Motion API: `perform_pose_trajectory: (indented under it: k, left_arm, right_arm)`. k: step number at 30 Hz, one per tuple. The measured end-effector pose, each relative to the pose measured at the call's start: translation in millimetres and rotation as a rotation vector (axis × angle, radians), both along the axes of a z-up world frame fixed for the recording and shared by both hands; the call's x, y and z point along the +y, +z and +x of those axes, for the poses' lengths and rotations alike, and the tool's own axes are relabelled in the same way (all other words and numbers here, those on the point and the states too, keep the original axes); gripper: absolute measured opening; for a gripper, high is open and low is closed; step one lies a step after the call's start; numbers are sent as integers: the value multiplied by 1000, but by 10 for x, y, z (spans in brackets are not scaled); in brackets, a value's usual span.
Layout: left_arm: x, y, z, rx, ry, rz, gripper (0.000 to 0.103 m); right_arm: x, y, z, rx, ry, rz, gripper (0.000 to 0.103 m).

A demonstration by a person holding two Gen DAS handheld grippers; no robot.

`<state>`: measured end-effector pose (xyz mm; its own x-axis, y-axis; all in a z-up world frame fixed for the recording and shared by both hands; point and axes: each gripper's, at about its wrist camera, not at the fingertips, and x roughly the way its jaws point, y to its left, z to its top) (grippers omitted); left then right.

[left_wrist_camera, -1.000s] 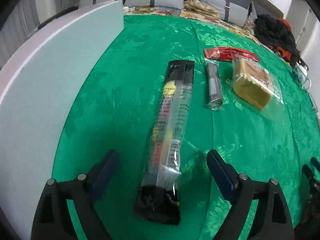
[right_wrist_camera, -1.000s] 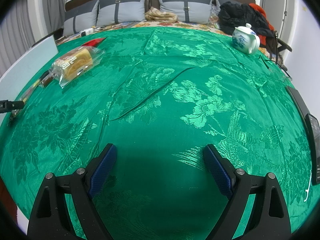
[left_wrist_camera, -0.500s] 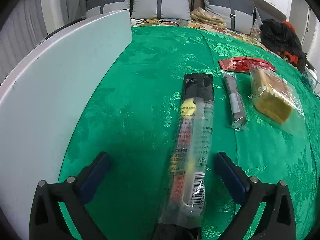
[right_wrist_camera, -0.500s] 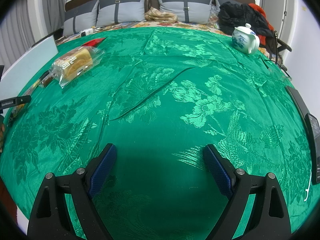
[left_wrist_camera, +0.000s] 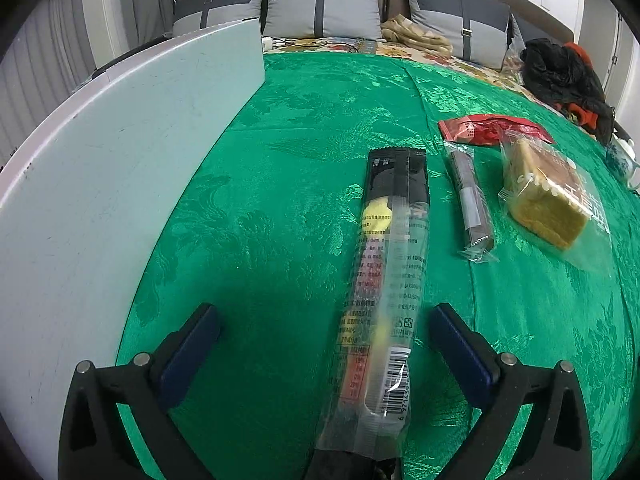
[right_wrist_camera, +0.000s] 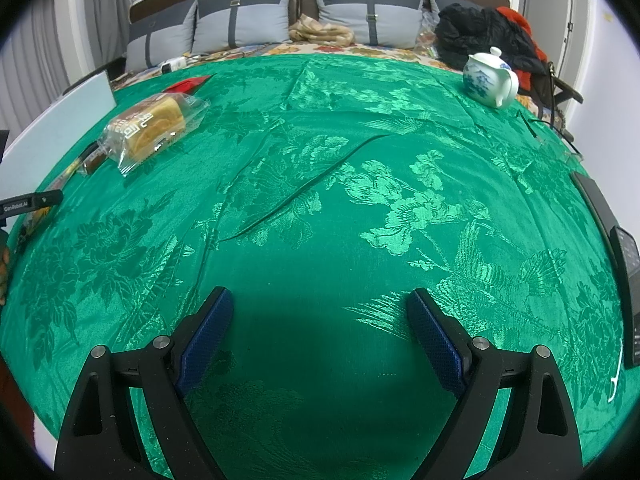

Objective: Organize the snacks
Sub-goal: 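Grasp the bagged milk toast bread with the right tool while the left tool holds the stick pack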

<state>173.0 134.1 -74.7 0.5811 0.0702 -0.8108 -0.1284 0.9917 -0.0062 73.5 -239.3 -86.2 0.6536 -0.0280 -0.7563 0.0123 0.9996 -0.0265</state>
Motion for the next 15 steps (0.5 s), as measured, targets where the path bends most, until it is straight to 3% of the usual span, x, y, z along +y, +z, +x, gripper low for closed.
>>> perform_pose_trajectory:
  k: [7, 9, 11, 13, 15]
  left_arm:
    - [2, -2, 0, 0, 0, 0, 103]
    - [3, -2, 0, 0, 0, 0, 103]
    - [4, -2, 0, 0, 0, 0, 103]
    - [4, -3, 0, 0, 0, 0, 103]
    - [4, -3, -1, 0, 0, -1, 103]
  right_arm:
    - [-27, 2, 13, 7, -4, -2, 92]
    - [-21, 40, 94, 79, -17, 2, 91]
    - [50, 140, 244, 174, -25, 95, 89]
    - [213, 331, 333, 151, 23, 187, 88]
    - [562, 624, 502, 97, 112, 130, 90]
